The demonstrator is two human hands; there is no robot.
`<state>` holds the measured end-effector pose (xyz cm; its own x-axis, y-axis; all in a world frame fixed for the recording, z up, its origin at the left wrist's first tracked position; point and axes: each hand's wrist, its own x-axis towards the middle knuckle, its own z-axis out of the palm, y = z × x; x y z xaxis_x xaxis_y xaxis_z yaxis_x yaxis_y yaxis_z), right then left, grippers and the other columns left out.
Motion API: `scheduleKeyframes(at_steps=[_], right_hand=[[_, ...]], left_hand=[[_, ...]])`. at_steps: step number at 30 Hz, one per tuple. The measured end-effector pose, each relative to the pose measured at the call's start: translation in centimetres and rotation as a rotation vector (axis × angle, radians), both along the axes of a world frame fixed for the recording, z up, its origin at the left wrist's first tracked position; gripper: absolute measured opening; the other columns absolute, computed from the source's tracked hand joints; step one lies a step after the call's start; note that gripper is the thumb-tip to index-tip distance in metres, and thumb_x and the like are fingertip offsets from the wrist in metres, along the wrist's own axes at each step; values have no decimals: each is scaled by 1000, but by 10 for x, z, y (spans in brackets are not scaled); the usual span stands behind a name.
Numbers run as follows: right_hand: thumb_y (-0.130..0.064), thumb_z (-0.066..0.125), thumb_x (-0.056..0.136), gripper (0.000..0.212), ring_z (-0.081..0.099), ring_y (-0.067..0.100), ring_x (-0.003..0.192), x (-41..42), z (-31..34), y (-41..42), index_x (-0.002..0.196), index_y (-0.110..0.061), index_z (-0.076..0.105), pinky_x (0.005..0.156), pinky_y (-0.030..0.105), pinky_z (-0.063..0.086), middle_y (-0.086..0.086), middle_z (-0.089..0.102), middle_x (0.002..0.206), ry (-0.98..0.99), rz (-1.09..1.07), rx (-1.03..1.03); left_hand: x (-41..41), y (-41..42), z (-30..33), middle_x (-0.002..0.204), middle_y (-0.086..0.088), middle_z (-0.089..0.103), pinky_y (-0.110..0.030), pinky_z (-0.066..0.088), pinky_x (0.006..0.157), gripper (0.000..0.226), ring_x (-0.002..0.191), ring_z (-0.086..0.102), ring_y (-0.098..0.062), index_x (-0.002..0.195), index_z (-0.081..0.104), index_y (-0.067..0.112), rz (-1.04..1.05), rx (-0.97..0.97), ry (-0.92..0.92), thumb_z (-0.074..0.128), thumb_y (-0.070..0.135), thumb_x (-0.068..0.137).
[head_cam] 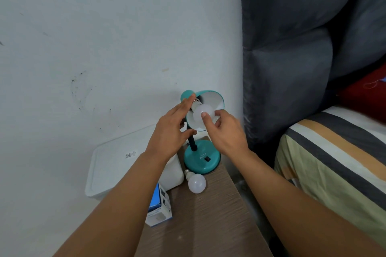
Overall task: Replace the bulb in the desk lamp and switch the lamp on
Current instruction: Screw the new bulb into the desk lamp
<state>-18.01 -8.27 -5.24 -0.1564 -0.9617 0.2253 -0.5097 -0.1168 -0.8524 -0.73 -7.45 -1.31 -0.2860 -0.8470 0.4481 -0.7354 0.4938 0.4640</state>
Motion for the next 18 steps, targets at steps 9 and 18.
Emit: scheduleKeyframes(at_steps=[9,18], right_hand=[[-70,47,84,56,58,12,86,1,0,-1,117,-26,57,66,30,47,-8,58,92,50,11,-85],[-62,67,75,70,56,12,97,-1,3,6,134,-36,39,77,34,52,-7,58,110,66,42,-129]], left_hand=[[-1,0,1,147,5,52,-24,54,95,104,106,63,-5,149,20,60,3,19,21,83,12,81],[-2,3,3,149,5,51,-26,55,96,104,106,64,-9,149,19,61,14,26,14,83,13,82]])
